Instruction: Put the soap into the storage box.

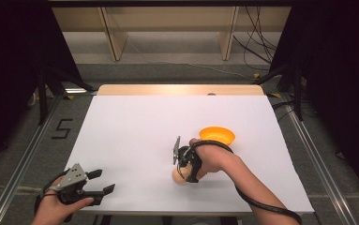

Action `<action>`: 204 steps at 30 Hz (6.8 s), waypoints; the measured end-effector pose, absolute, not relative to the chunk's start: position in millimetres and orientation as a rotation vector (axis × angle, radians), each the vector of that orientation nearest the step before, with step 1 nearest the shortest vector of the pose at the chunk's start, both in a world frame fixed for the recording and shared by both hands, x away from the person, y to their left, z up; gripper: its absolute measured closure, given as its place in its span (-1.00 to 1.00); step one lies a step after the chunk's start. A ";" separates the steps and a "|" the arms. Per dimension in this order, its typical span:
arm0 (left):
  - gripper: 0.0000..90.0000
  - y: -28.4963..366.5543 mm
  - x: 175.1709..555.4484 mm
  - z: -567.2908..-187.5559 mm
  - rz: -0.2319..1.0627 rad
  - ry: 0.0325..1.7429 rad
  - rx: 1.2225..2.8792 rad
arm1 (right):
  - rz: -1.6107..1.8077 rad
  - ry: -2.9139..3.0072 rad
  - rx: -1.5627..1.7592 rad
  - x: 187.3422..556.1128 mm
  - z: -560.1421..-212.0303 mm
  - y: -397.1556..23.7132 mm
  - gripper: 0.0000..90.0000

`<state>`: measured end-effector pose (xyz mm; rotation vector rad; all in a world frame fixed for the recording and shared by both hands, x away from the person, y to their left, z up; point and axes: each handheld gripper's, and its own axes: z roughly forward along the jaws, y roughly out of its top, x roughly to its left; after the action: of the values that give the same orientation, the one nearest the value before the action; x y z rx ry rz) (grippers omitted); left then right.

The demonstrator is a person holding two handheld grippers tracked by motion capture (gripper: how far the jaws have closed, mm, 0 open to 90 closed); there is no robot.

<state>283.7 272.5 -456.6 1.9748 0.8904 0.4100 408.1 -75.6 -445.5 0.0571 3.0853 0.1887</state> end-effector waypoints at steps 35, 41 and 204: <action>-0.43 272.4 283.5 -456.3 0.407 0.890 1.975 | 0.171 3.147 0.042 416.3 -460.6 -60.8 -0.29; -0.43 272.4 283.6 -456.3 0.407 0.889 1.975 | 0.121 3.167 0.167 412.4 -458.2 -60.7 -0.27; -0.43 271.9 283.1 -456.6 0.405 0.899 1.981 | 0.097 3.085 0.678 429.3 -410.7 -187.8 -0.26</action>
<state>283.1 271.9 -456.6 1.9811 0.8993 0.4049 429.3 -187.8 -410.7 0.6780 3.0846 0.0974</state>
